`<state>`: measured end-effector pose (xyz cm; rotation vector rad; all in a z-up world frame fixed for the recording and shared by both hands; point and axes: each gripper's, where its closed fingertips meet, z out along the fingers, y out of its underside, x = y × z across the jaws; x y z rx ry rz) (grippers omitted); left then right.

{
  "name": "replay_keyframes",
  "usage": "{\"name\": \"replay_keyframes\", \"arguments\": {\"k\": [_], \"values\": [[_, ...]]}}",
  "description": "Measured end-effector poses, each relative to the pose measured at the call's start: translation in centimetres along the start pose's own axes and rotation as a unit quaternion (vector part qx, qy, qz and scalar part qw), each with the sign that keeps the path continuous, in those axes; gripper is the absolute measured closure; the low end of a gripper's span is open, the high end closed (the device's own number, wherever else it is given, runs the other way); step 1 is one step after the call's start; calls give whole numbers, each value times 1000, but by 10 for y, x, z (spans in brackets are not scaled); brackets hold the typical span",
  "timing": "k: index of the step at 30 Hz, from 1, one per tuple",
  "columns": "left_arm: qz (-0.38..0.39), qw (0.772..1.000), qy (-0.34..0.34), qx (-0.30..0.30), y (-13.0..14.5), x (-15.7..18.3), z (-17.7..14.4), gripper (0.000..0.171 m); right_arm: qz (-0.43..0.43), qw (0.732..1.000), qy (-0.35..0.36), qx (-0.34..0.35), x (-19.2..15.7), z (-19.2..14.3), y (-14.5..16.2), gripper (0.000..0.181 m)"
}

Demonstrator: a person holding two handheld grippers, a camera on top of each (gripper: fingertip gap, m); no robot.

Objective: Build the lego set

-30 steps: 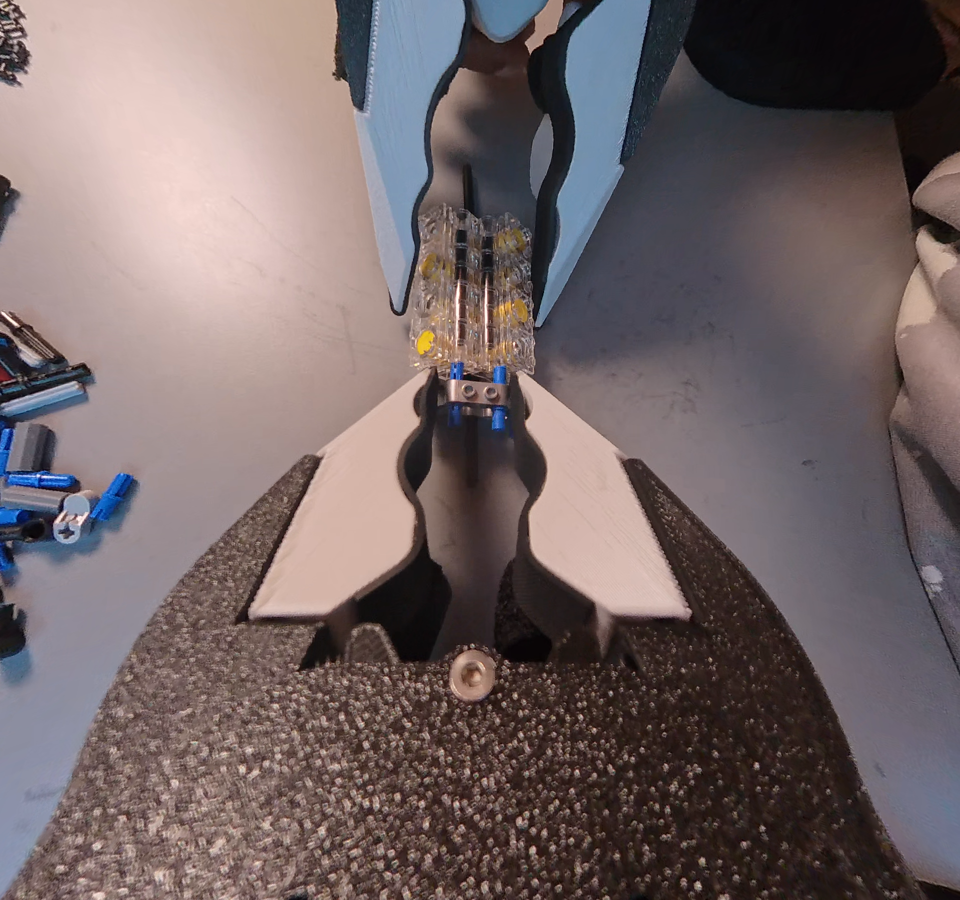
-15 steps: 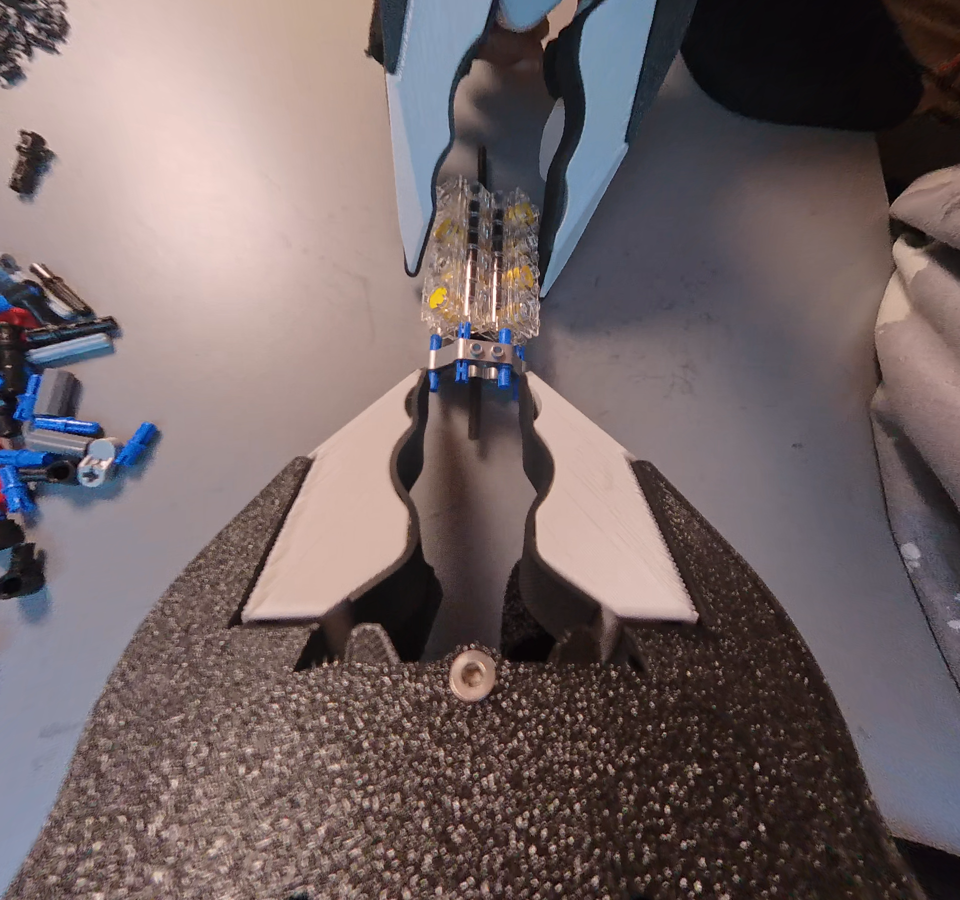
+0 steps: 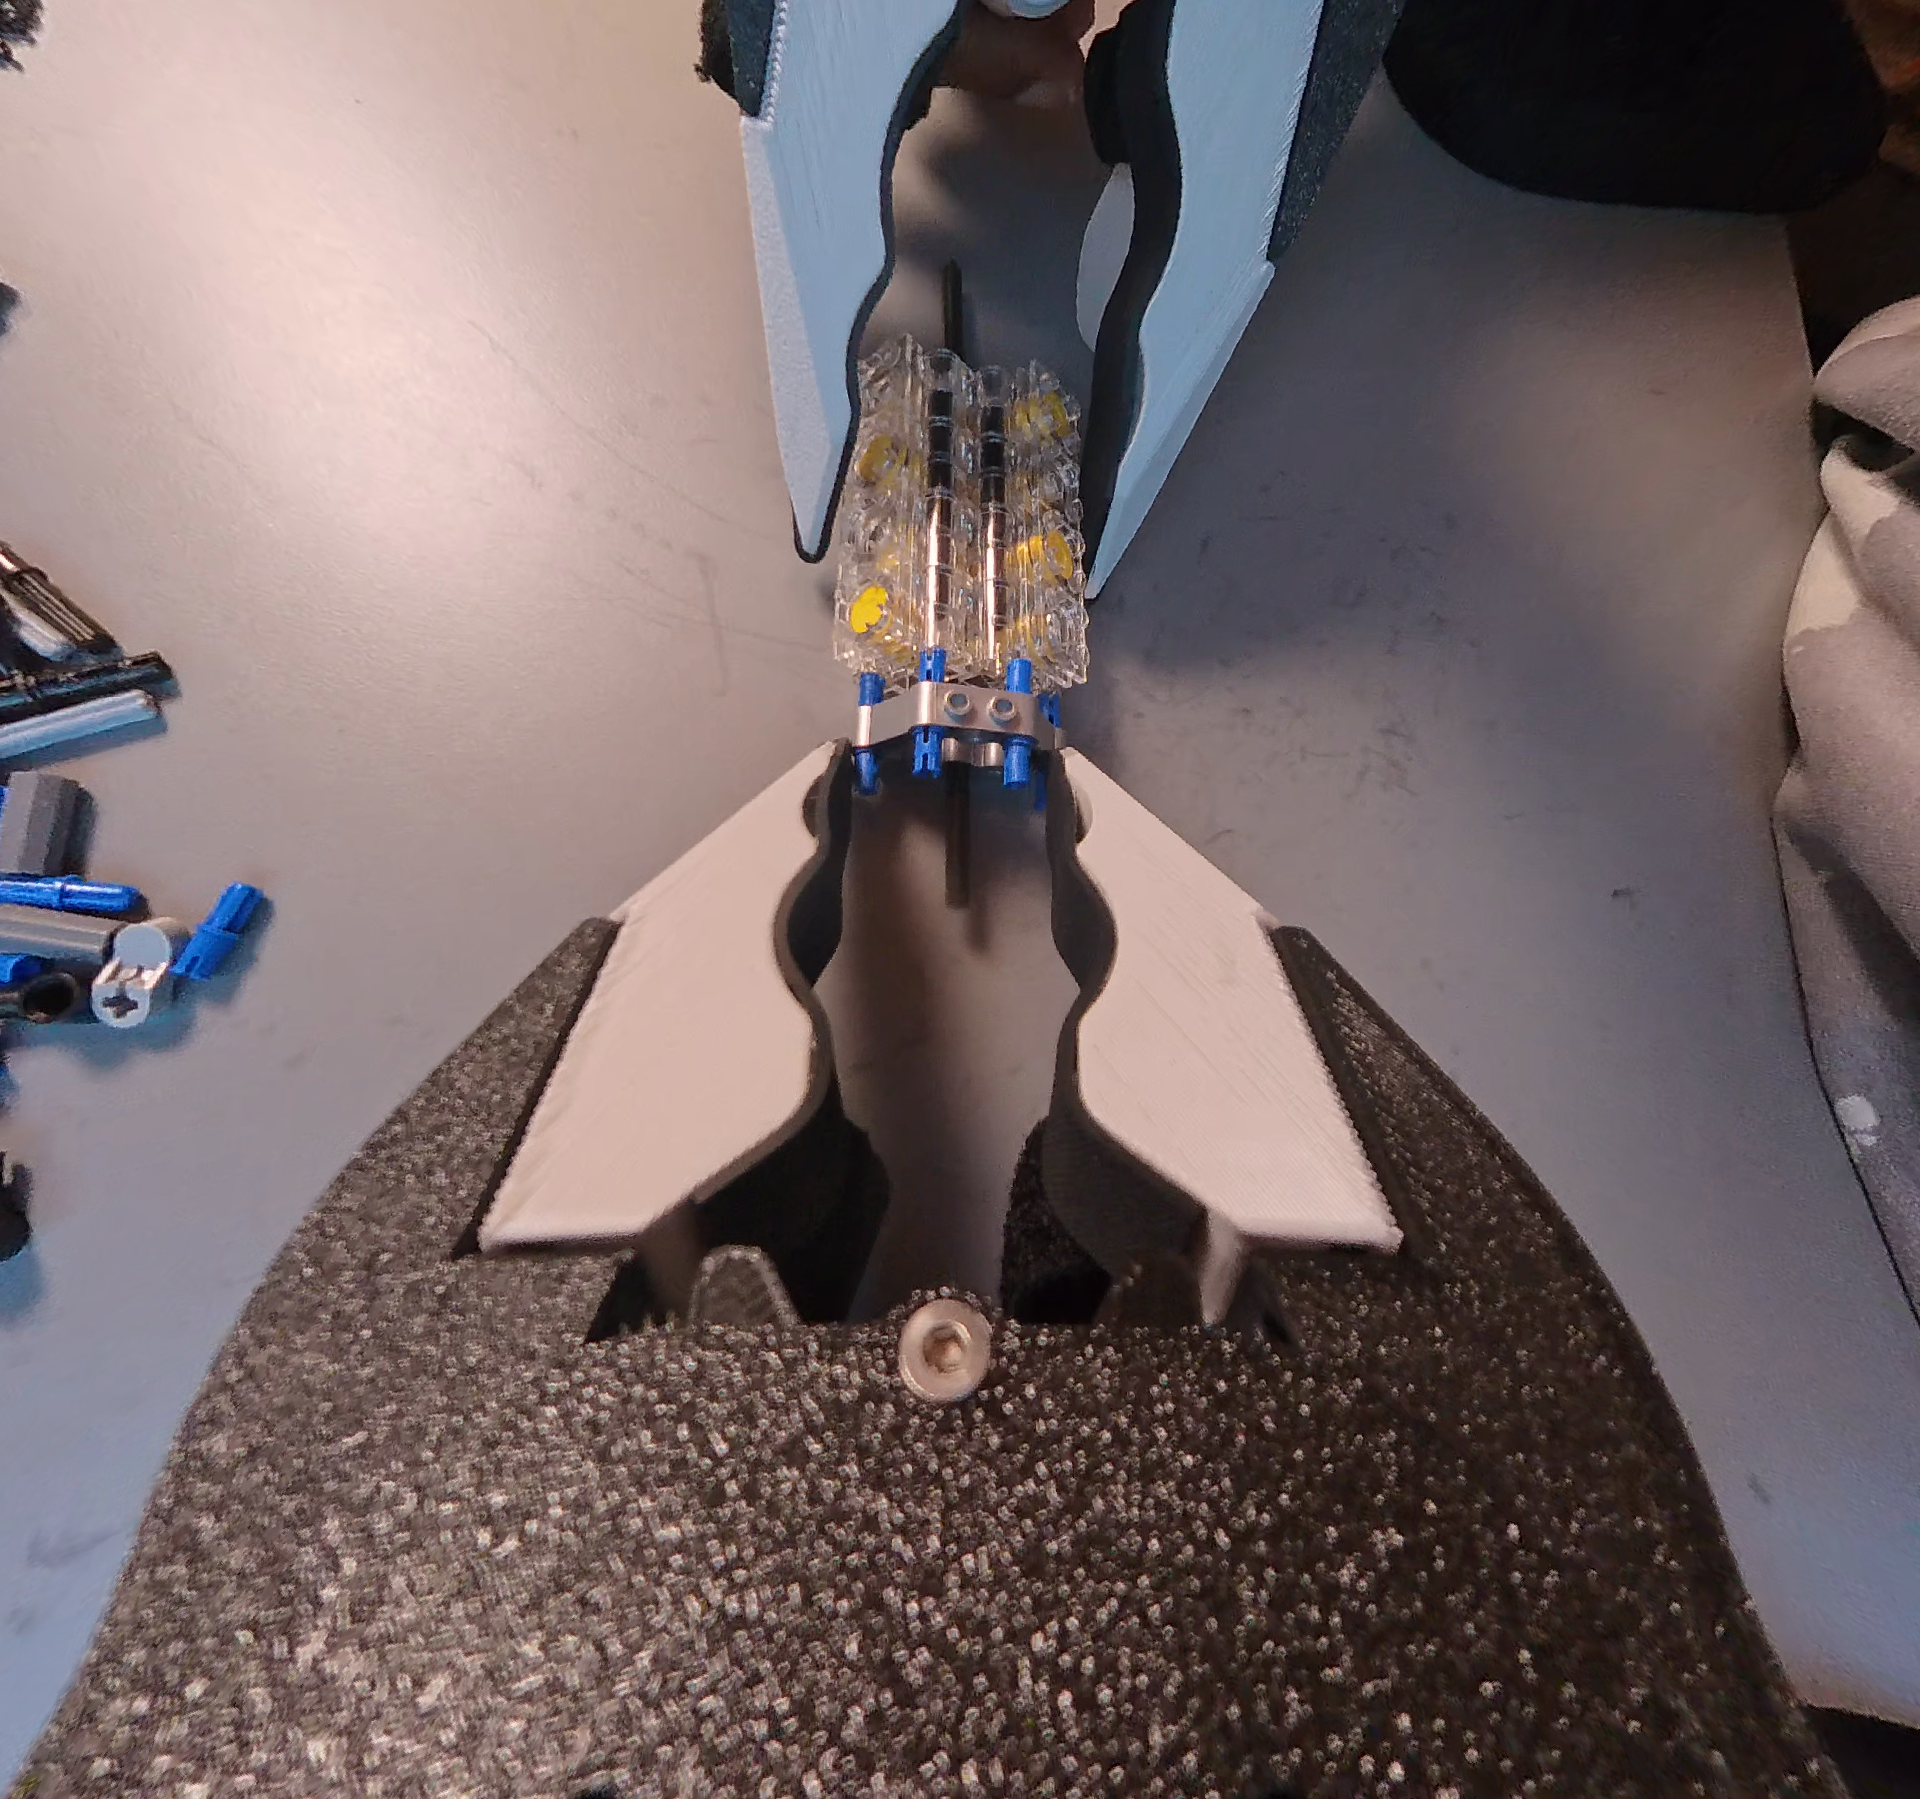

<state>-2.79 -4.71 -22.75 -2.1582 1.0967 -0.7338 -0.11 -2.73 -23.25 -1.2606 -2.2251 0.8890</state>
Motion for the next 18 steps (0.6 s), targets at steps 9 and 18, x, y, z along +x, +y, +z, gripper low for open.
{"name": "replay_keyframes", "arguments": {"k": [9, 18], "values": [[-21, 999, 24, -6, -1, 3, 3, 137, 1, 1000, -6, 4, -1, 0, 0, 133], [-19, 999, 46, -13, -5, 11, 11, 136, -8, 1000, -7, -3, -2, 0, 0, 132]]}}
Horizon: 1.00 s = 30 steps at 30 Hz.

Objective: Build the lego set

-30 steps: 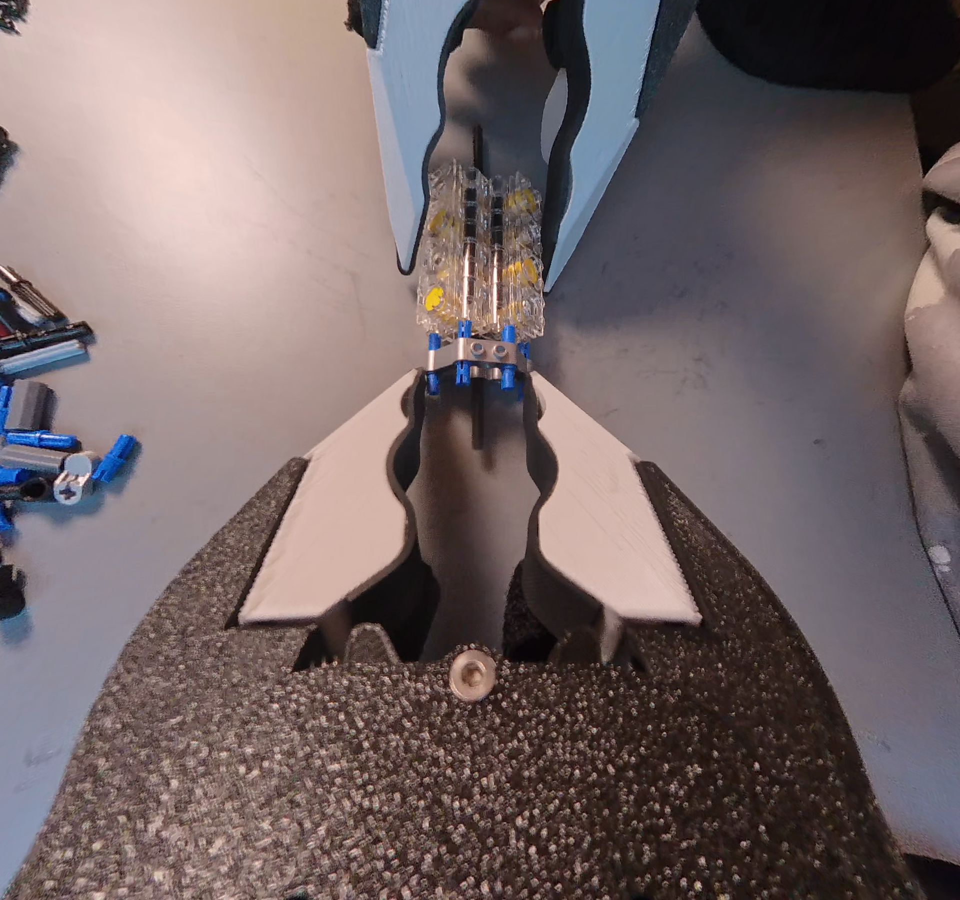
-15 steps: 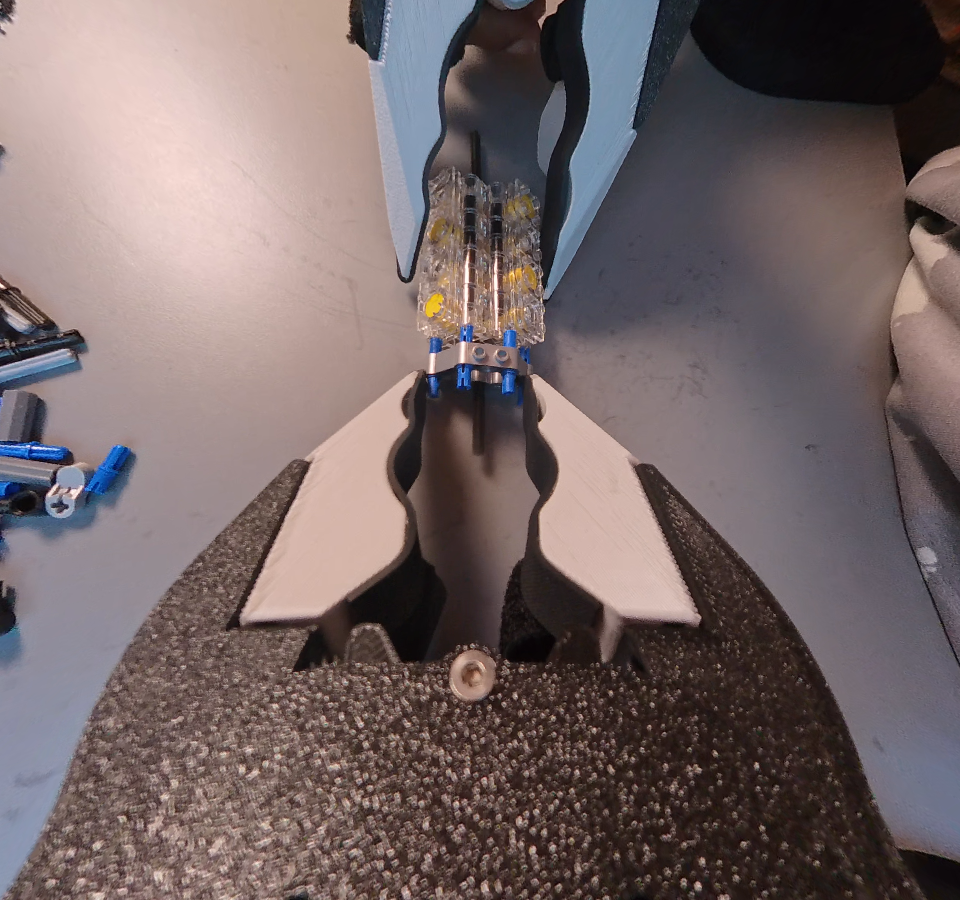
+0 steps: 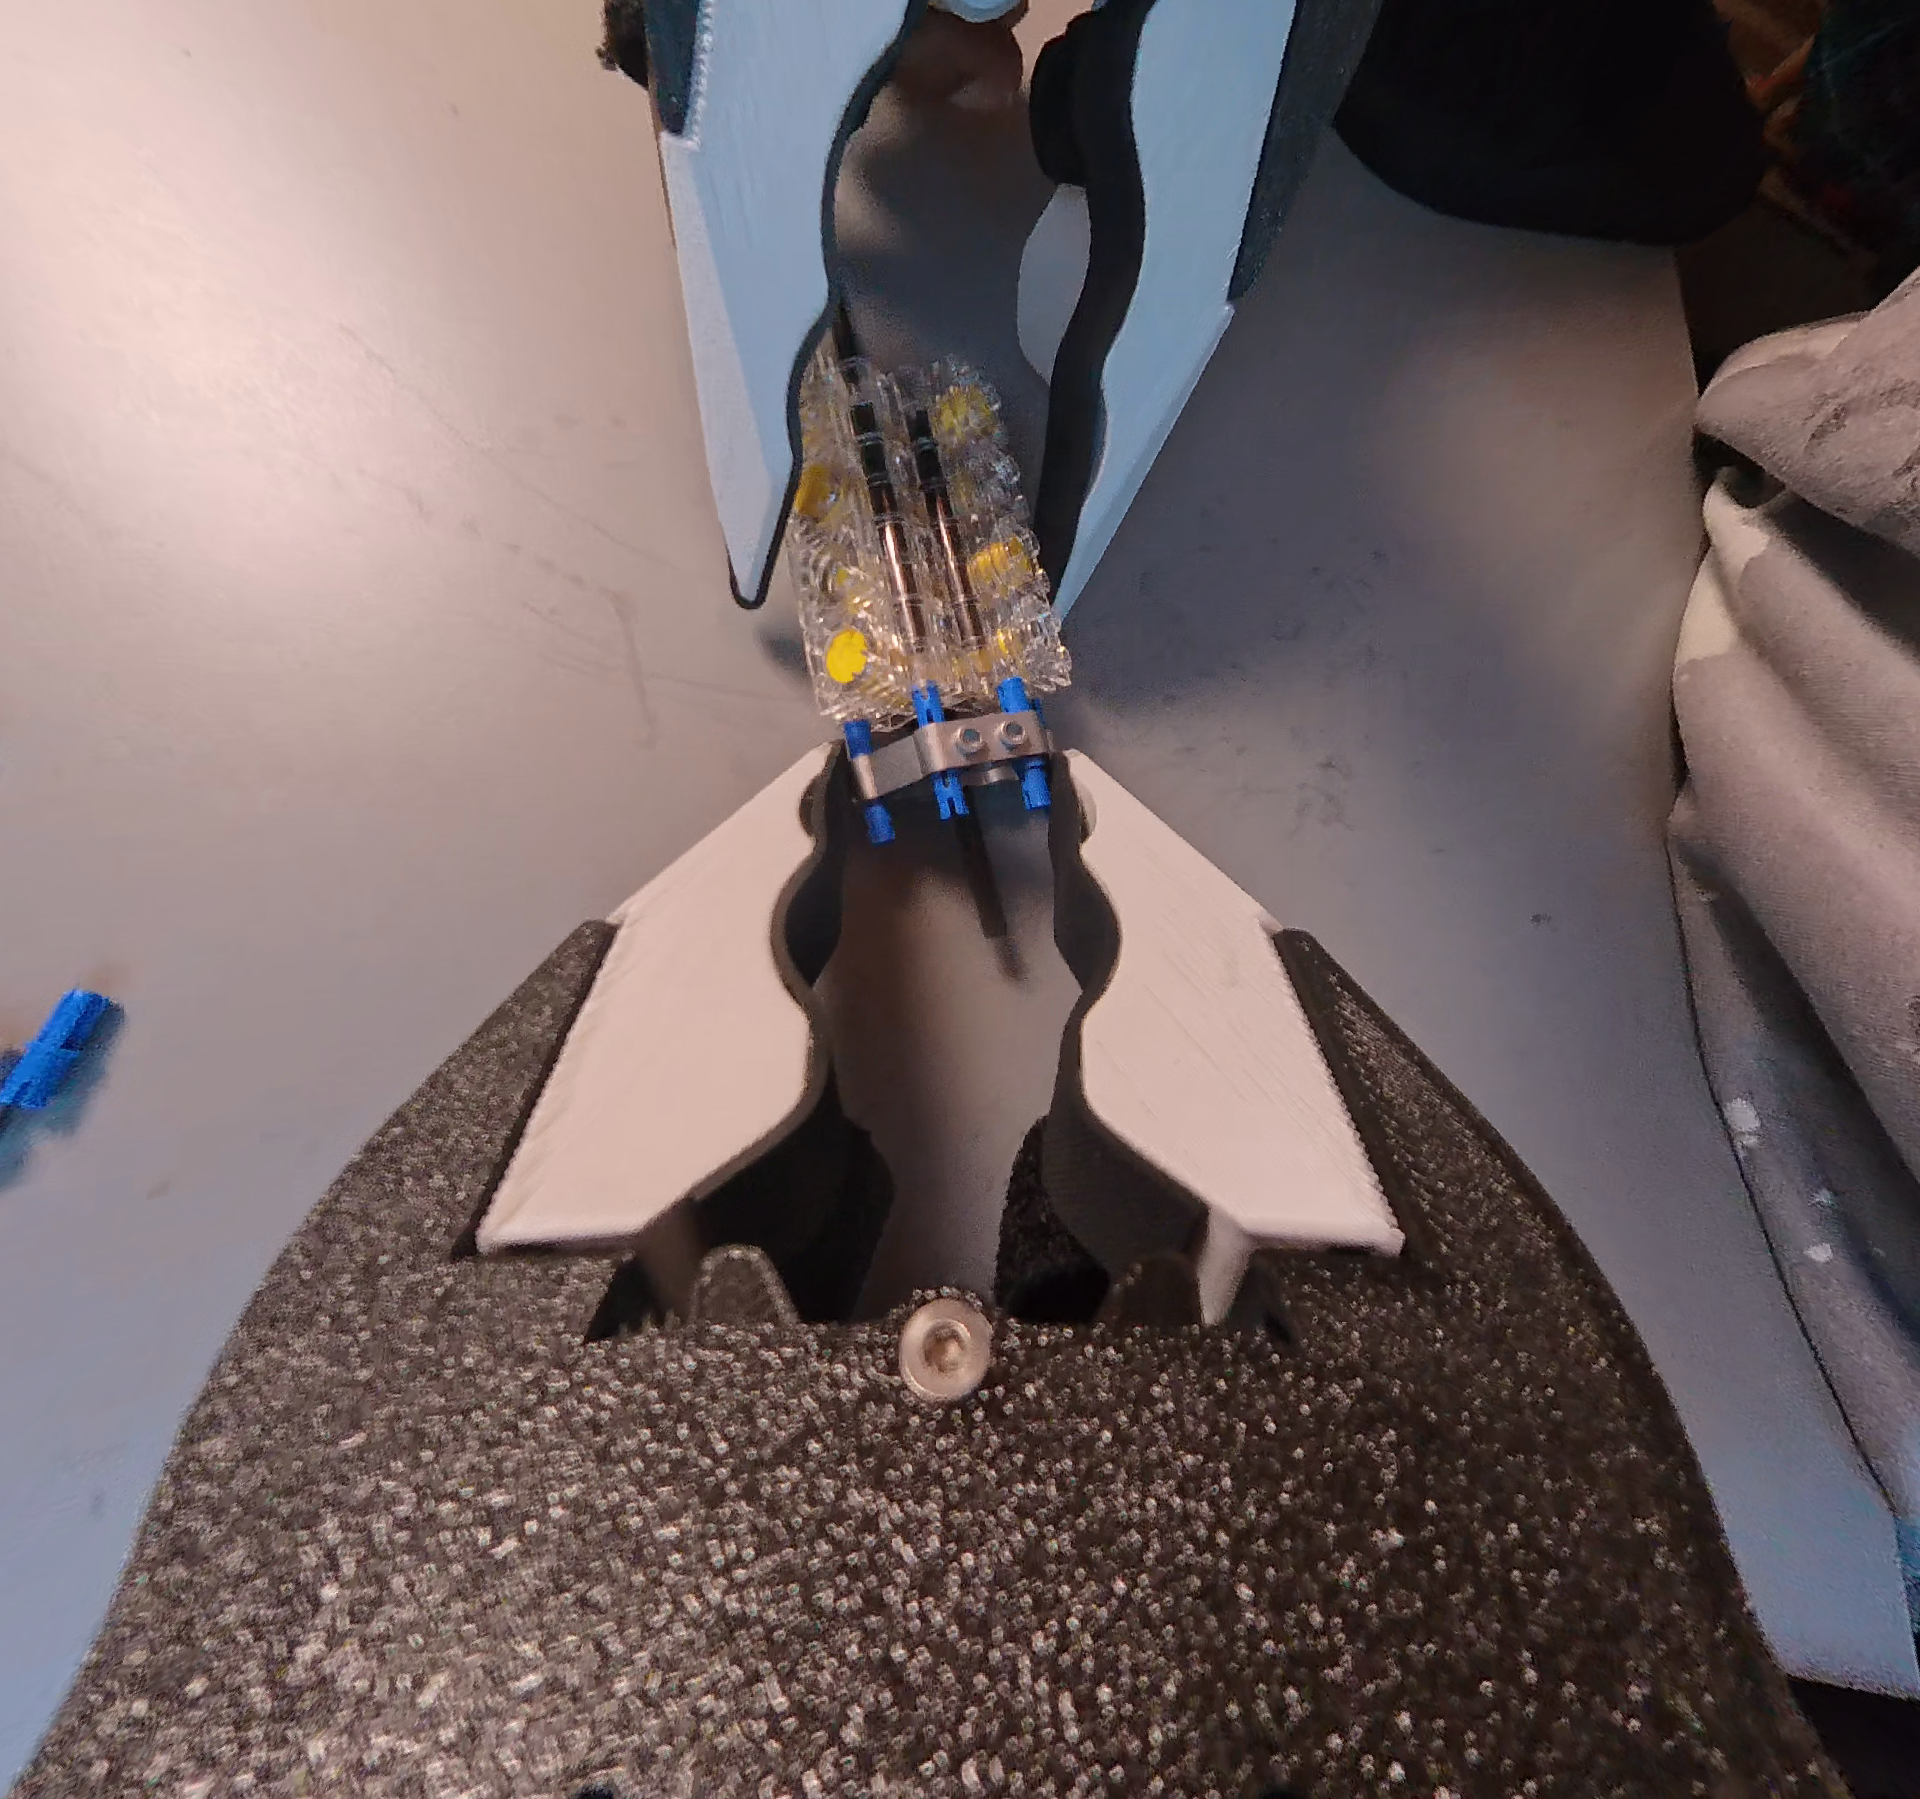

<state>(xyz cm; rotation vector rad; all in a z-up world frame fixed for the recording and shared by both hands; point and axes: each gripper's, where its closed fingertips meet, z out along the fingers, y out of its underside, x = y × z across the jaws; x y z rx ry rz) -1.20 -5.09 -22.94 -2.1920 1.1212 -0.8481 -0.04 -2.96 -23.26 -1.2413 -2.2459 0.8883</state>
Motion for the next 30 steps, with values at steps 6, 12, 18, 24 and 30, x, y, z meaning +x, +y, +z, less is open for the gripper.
{"name": "replay_keyframes", "arguments": {"k": [6, 12, 18, 24, 30], "values": [[0, 1000, -1, 7, 0, -1, 0, 134, -1, 1000, -5, -8, 0, -1, 2, 131], [-3, 999, -36, 27, -3, -9, -12, 126, 9, 1000, 7, -4, 2, -1, 2, 131], [-10, 998, -67, 17, 2, -6, -23, 134, 11, 1000, 11, -8, 2, -1, 2, 131], [-39, 995, -88, 13, 8, -2, -13, 138, 18, 1000, 12, -2, 2, -1, 2, 131], [-71, 994, -73, 25, 6, -2, -9, 139, 13, 1000, 10, 18, 0, -3, -1, 131]]}}
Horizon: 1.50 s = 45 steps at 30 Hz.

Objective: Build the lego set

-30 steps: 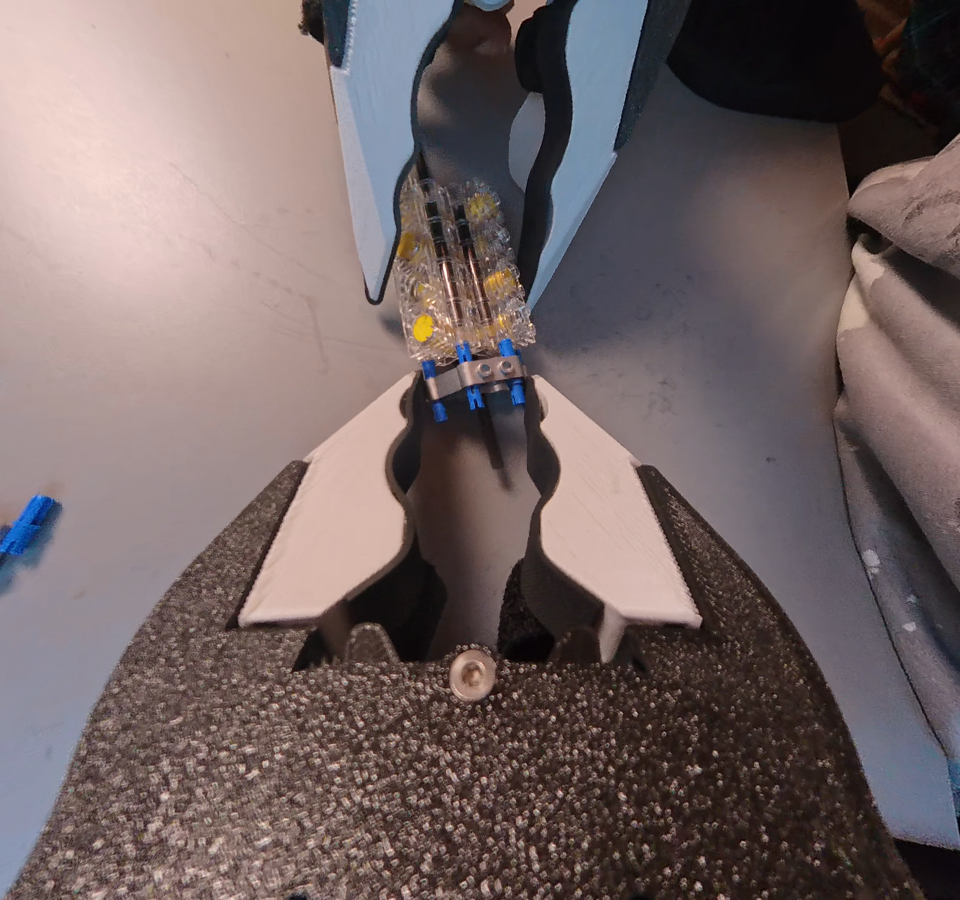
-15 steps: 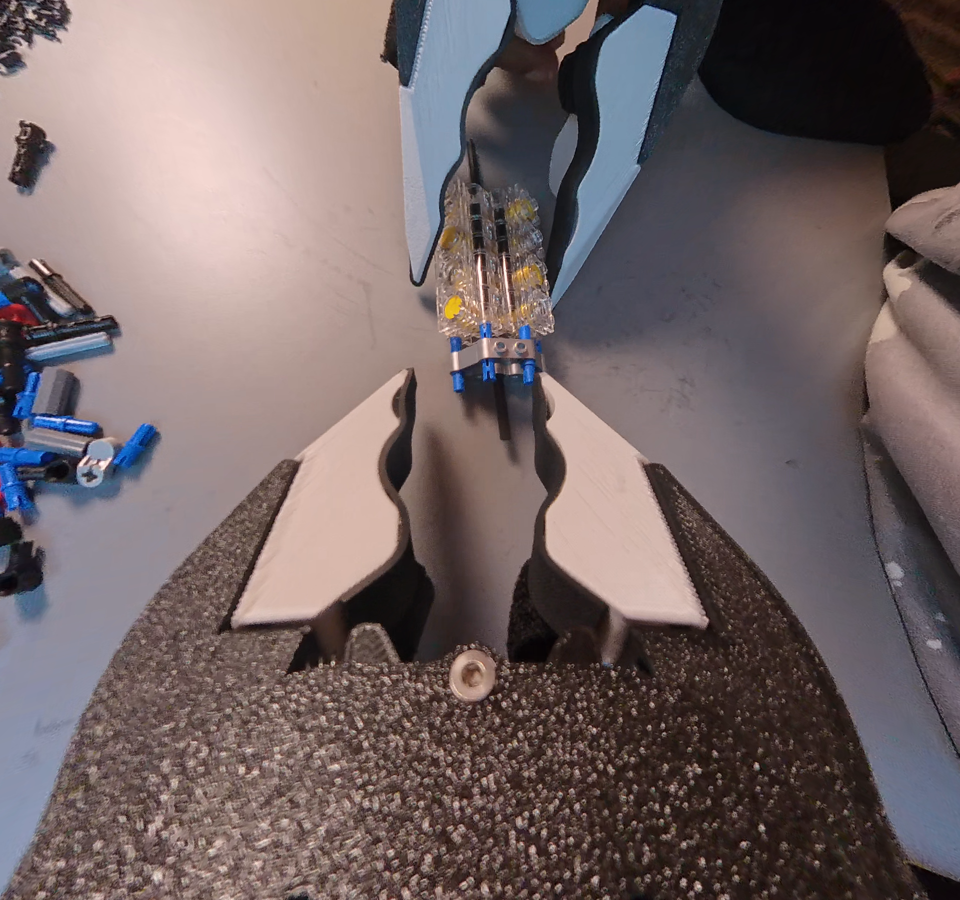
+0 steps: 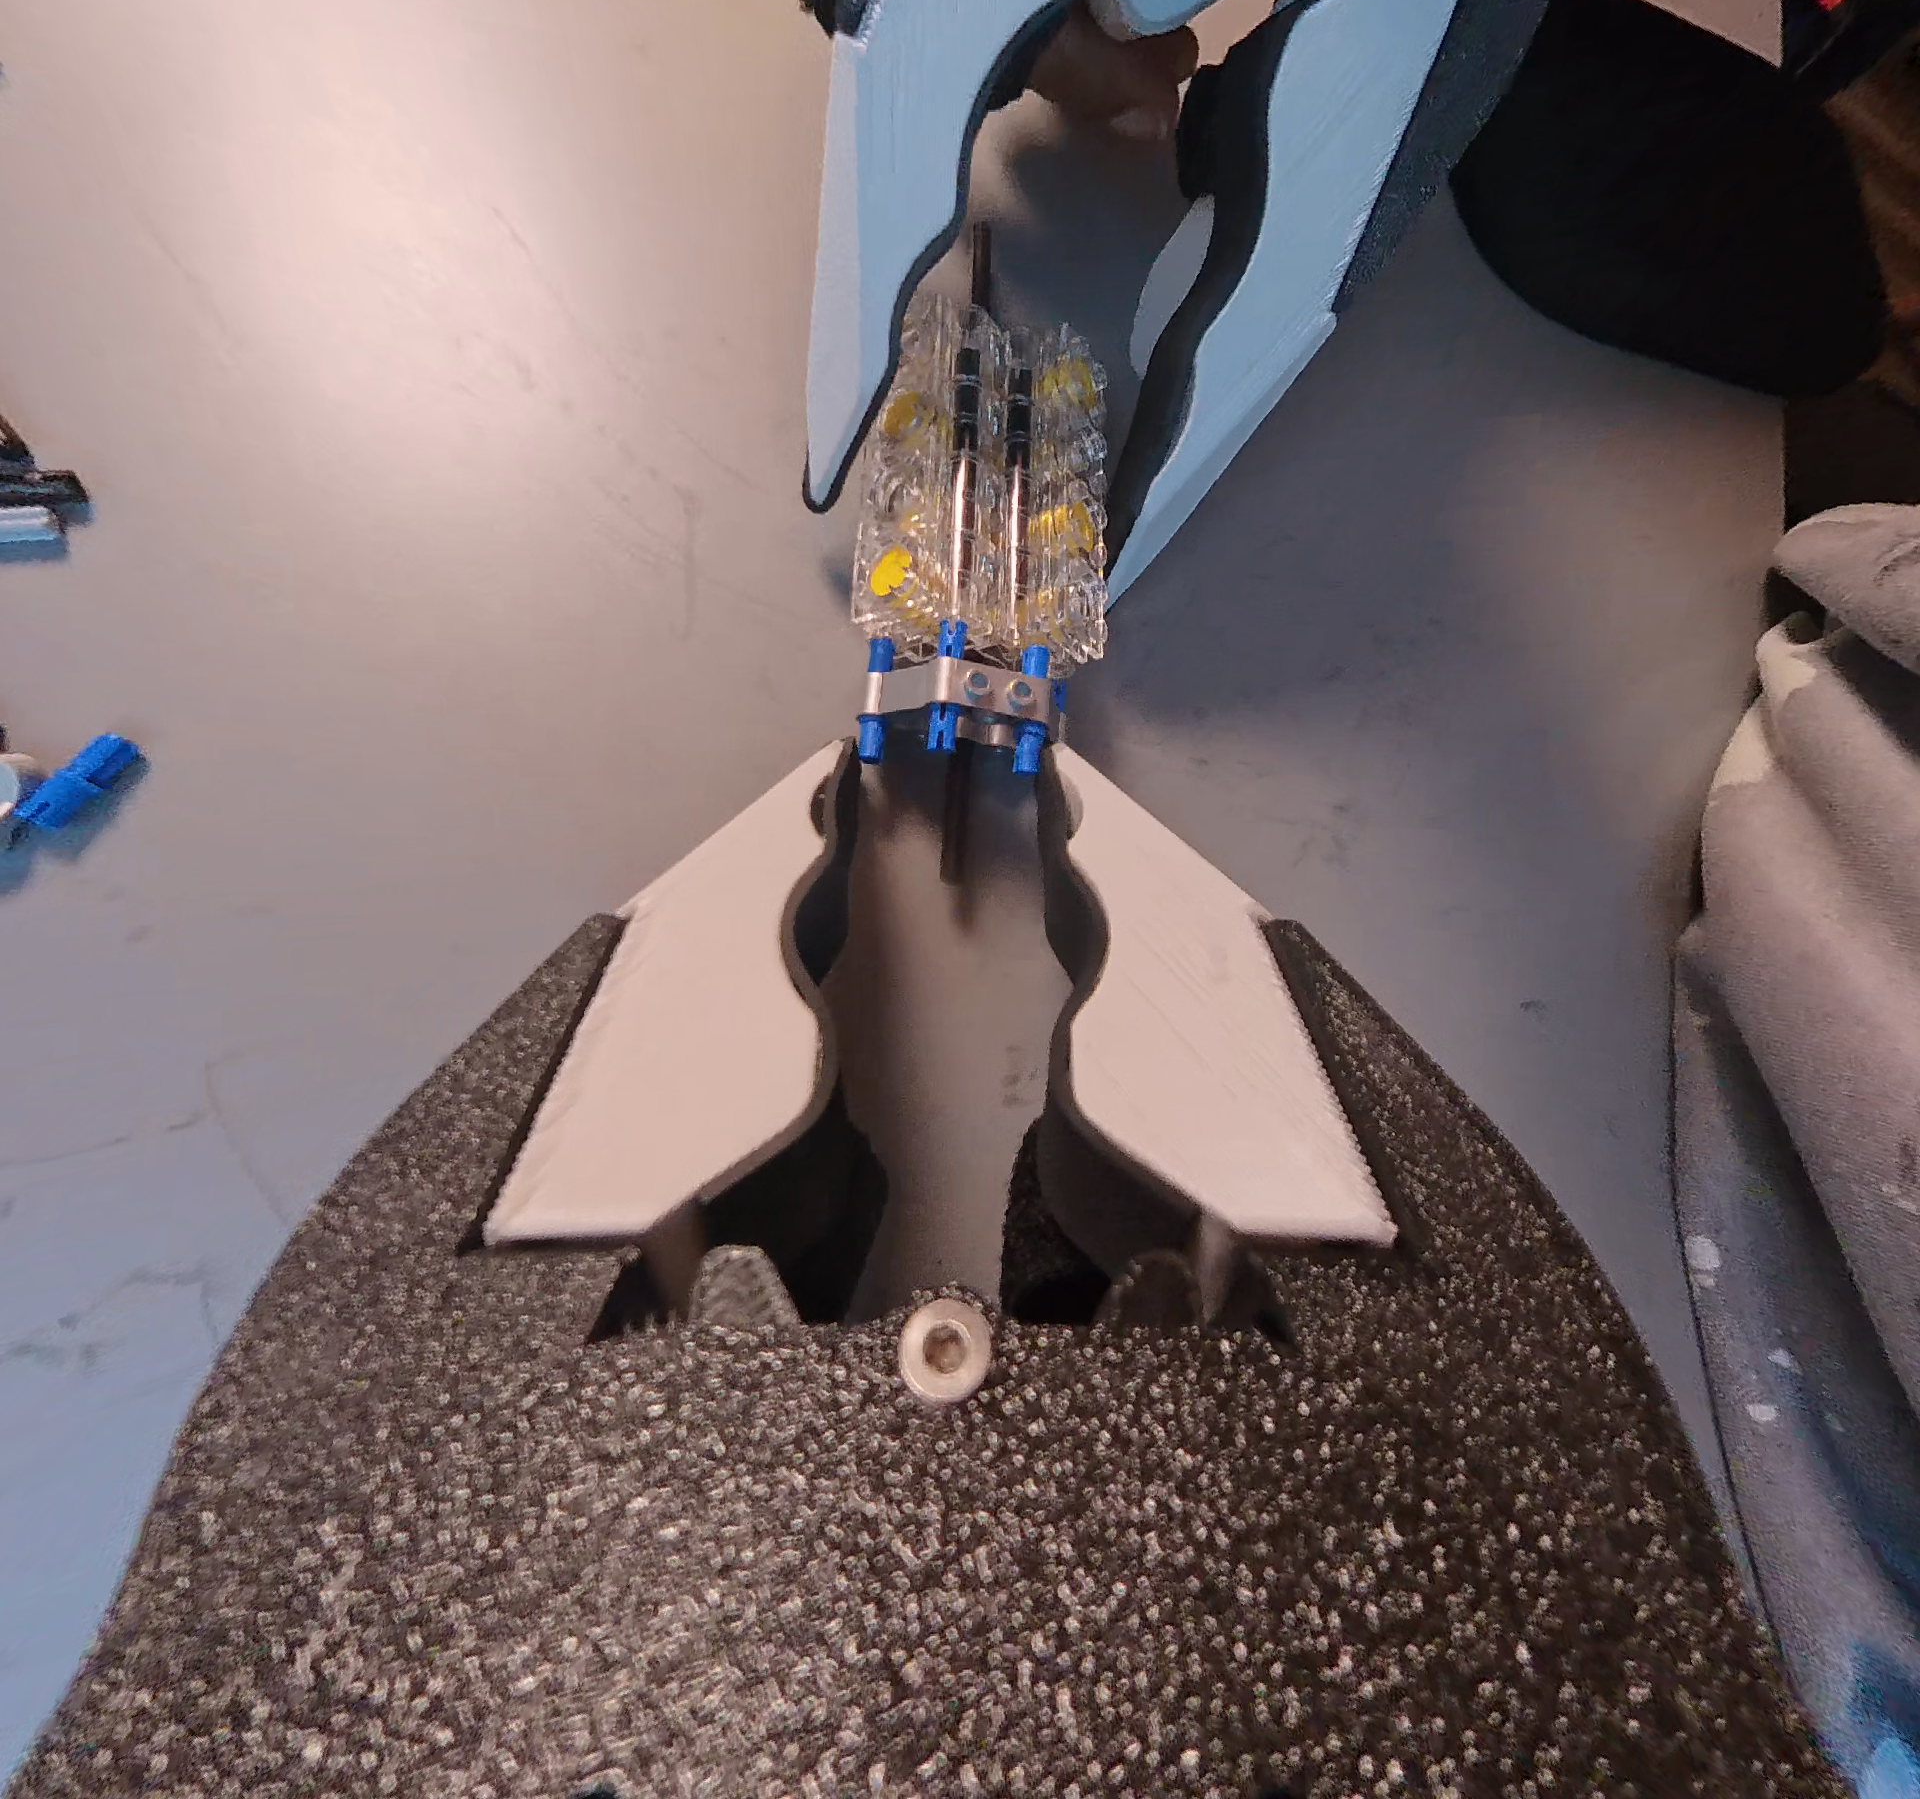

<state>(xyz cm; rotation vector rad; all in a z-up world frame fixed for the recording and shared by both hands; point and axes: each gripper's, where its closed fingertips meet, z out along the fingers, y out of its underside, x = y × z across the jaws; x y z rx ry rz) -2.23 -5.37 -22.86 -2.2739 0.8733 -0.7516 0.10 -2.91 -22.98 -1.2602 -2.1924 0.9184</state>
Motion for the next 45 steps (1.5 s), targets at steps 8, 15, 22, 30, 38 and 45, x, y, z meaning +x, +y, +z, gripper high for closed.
{"name": "replay_keyframes", "arguments": {"k": [8, 15, 22, 30, 38, 45], "values": [[-56, 998, 29, 11, -2, 1, 2, 139, -51, 998, 44, 1, 3, -3, -2, 131], [-119, 991, 58, 15, -5, 0, 1, 139, -72, 995, 67, 2, 6, -3, 0, 131], [-93, 995, 42, 14, -4, 0, 1, 139, -29, 999, 39, -4, 4, -2, 3, 131], [-26, 999, -1, 20, 0, -2, -7, 132, -14, 999, 30, -11, 2, -1, 5, 131], [21, 999, -29, 17, -2, 0, 1, 138, -16, 999, 25, -14, 0, 1, 3, 131], [-9, 1000, -1, 13, -1, 0, 2, 139, -31, 999, 30, -10, 0, 1, 2, 131]]}}
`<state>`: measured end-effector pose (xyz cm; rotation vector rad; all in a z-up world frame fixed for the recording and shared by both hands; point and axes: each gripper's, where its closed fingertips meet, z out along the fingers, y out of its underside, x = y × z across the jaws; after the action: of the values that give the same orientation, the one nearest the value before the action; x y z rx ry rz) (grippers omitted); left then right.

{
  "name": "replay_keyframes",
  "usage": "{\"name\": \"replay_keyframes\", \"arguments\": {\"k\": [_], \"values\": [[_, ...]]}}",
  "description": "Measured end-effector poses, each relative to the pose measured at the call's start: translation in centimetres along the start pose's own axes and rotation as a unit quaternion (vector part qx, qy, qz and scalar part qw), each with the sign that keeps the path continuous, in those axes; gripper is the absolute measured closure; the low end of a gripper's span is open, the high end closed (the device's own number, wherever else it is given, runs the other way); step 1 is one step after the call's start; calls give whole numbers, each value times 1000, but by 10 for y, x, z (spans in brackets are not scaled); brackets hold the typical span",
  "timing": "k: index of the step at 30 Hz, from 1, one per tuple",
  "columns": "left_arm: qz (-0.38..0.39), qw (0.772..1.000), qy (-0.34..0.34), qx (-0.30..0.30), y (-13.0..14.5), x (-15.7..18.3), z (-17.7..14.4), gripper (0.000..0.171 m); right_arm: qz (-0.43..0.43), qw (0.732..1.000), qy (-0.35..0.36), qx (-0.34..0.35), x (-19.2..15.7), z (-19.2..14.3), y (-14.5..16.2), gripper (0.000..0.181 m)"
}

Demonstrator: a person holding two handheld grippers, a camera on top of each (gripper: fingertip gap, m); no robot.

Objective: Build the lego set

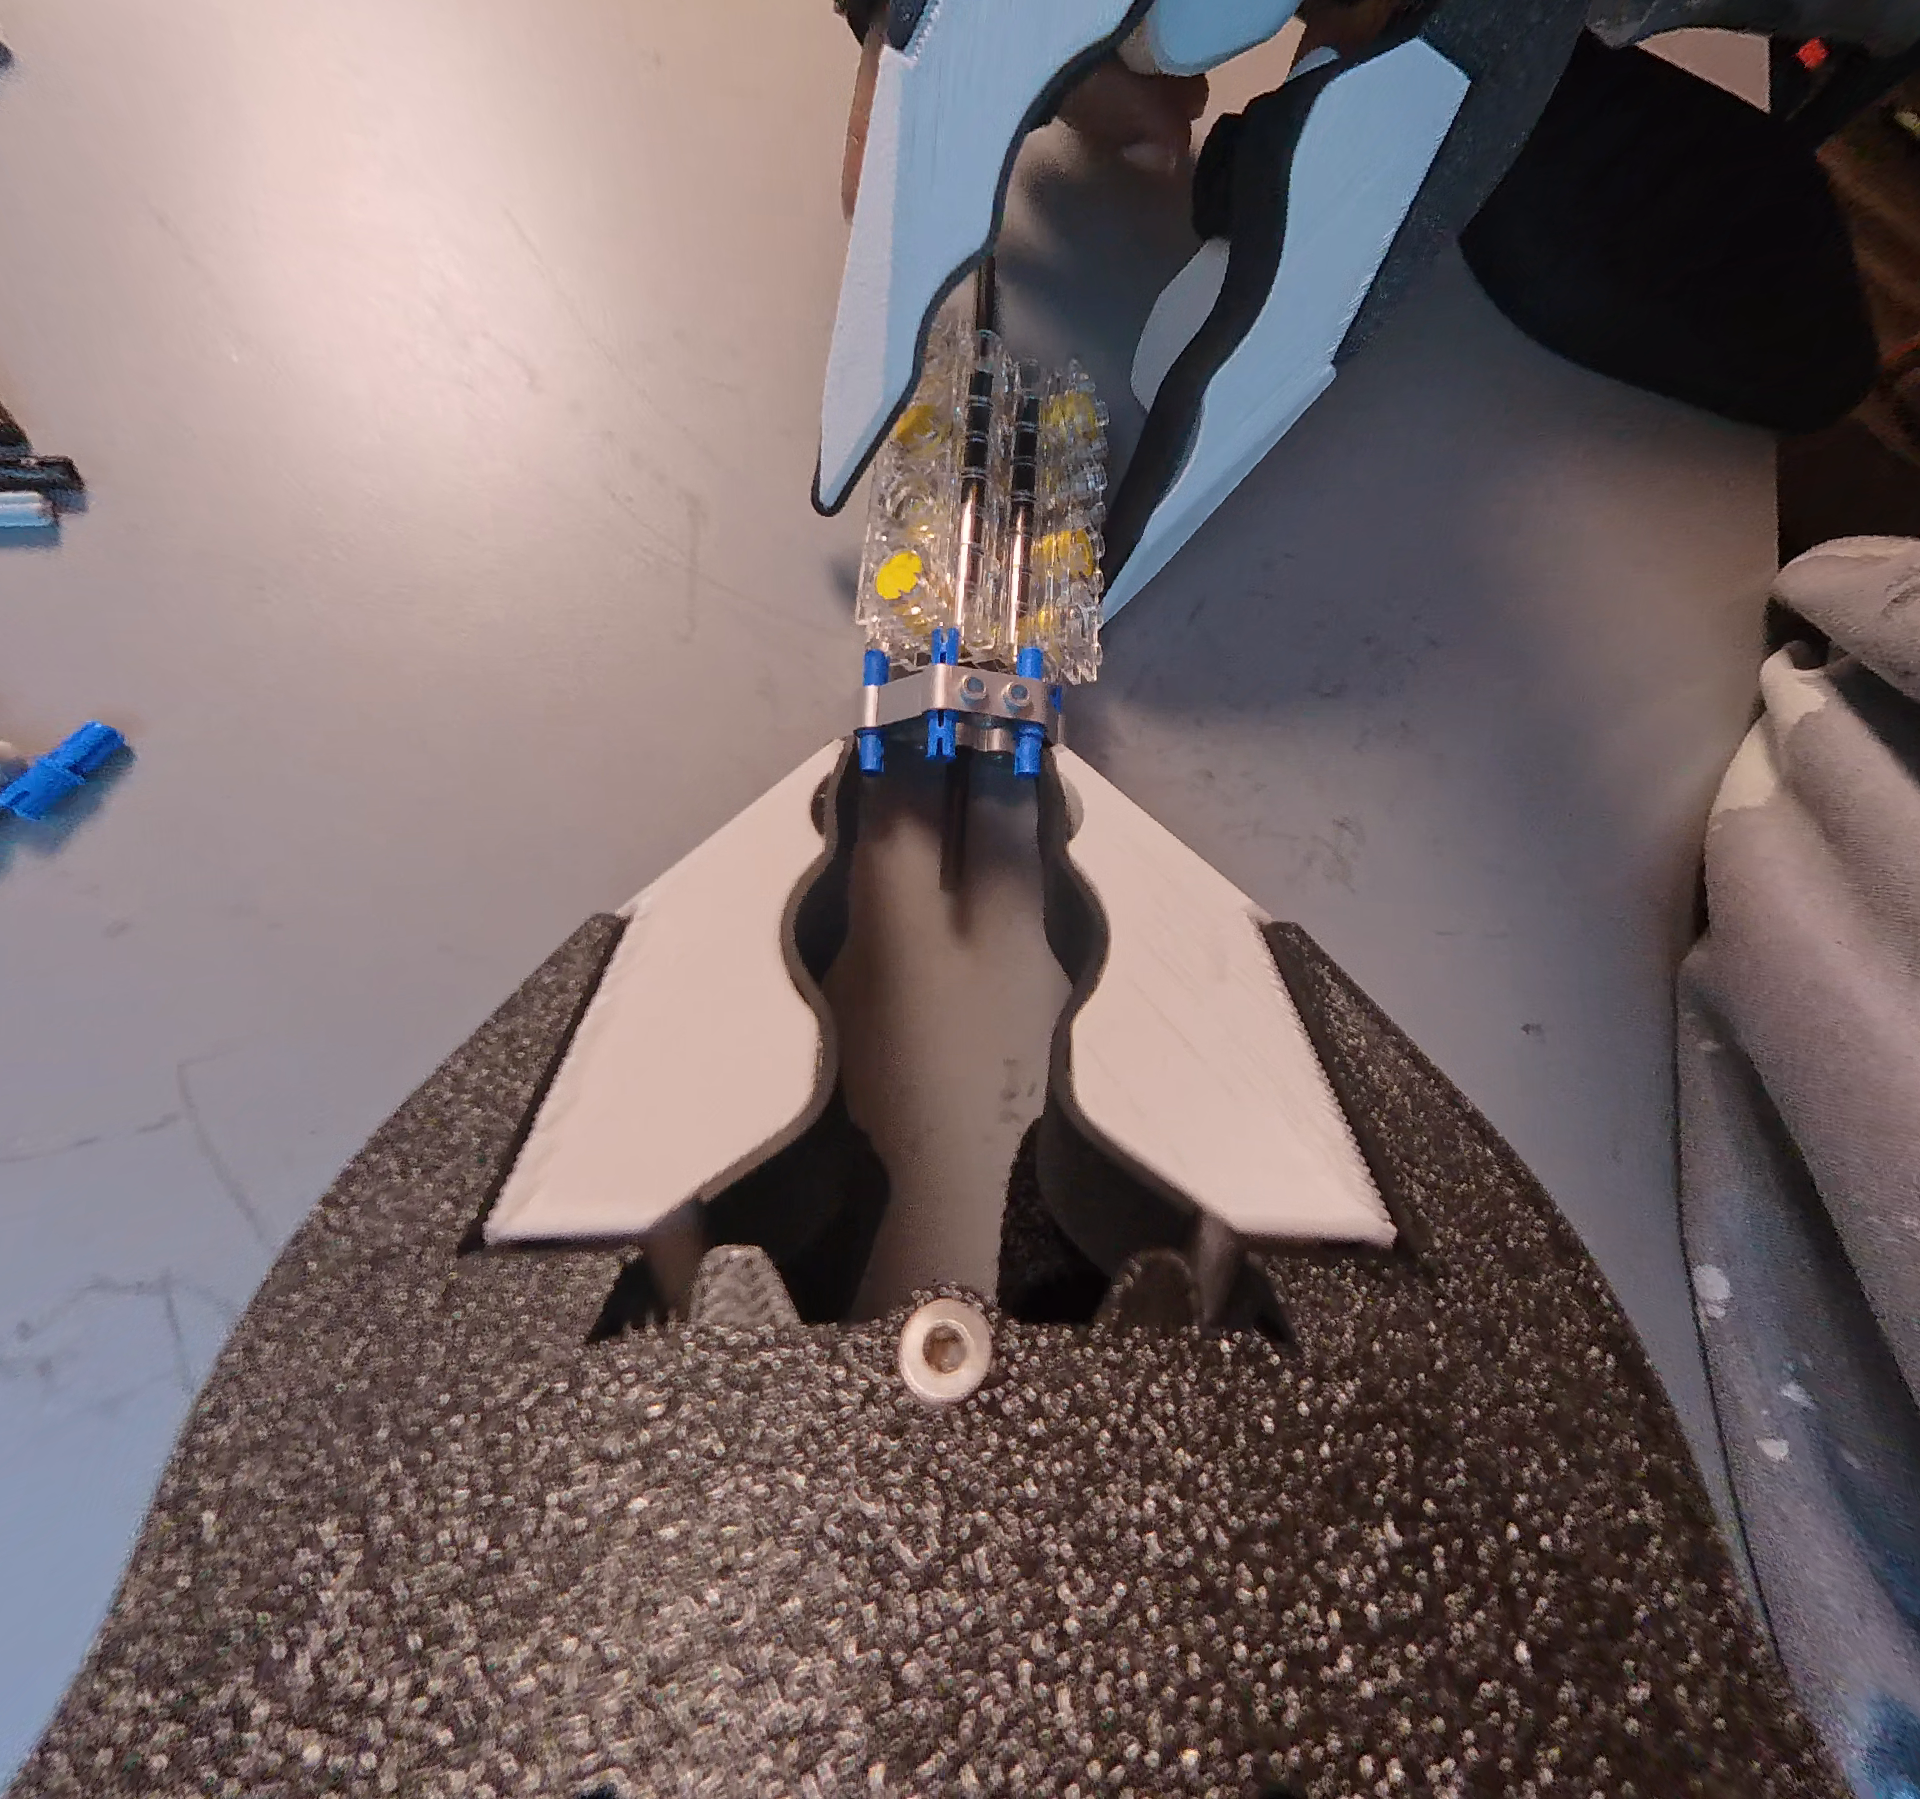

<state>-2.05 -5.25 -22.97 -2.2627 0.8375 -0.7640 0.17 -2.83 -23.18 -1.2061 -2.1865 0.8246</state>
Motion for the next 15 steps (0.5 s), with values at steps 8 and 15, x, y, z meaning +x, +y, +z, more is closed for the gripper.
{"name": "replay_keyframes", "arguments": {"k": [8, 15], "values": [[-38, 999, 30, -10, -1, -1, -1, 139, -8, 1000, 0, 8, -1, -1, -1, 131], [0, 1000, 11, -13, 0, -1, 0, 137, 6, 1000, -2, 4, 0, 0, 0, 131]]}}
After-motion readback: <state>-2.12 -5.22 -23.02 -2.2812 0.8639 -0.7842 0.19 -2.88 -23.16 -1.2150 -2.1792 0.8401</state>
